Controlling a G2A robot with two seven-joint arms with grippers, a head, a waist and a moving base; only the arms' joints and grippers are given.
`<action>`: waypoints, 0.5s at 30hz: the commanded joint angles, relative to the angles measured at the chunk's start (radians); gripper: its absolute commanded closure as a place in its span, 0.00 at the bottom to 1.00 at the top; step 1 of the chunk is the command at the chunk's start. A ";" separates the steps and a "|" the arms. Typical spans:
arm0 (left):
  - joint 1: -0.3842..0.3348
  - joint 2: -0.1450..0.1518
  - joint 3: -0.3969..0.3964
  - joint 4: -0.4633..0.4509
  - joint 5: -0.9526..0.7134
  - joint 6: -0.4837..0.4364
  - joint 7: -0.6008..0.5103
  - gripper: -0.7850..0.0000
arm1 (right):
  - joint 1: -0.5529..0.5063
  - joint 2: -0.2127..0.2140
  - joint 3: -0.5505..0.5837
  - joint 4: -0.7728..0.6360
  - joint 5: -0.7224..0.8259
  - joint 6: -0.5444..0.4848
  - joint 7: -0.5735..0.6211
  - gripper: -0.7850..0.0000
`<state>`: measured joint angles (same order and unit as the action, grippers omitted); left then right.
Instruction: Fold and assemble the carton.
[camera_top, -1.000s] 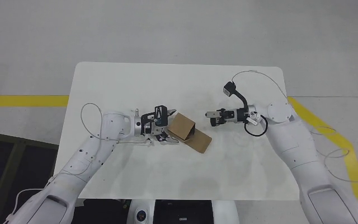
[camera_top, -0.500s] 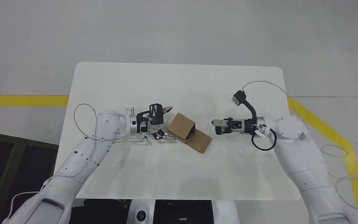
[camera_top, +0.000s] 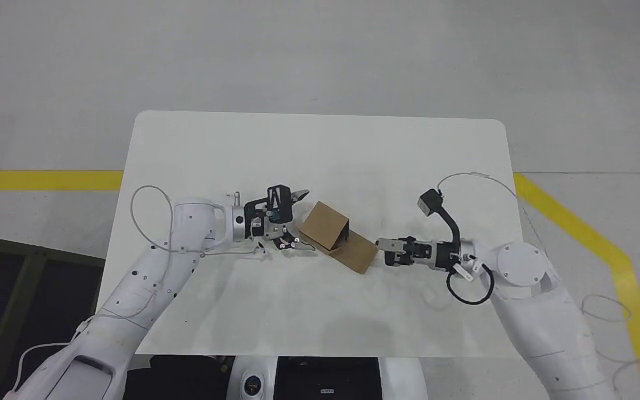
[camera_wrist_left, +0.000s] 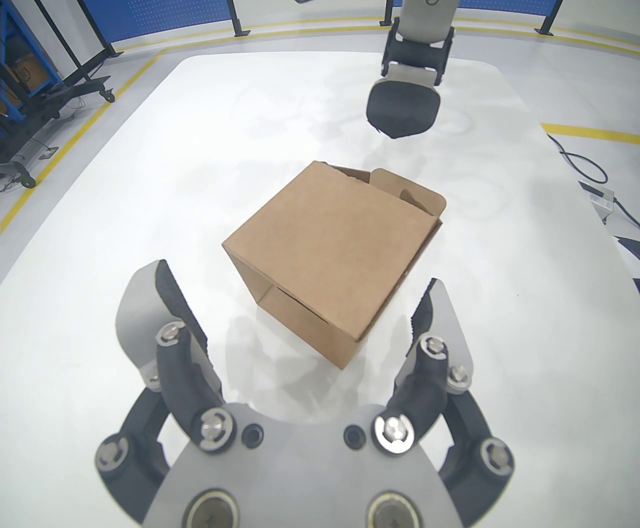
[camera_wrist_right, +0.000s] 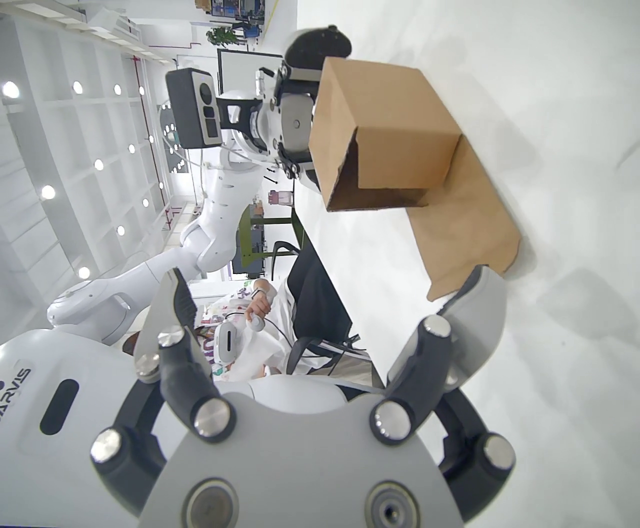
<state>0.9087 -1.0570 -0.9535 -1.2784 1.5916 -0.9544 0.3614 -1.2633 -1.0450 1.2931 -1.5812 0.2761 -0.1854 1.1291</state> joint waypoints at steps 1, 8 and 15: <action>-0.001 0.000 0.001 -0.003 0.000 0.001 -0.001 0.00 | -0.004 0.000 -0.010 -0.005 -0.004 0.020 -0.008 0.00; -0.002 0.000 0.001 -0.007 -0.003 0.006 -0.002 0.00 | 0.000 -0.002 -0.035 -0.002 -0.033 0.031 -0.056 0.00; -0.004 0.001 0.000 -0.013 -0.006 0.007 -0.002 0.00 | 0.000 -0.002 -0.035 -0.002 -0.033 0.031 -0.056 0.00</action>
<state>0.9055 -1.0562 -0.9537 -1.2897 1.5852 -0.9475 0.3602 -1.2631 -1.0473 1.2577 -1.5829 0.2433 -0.1548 1.0728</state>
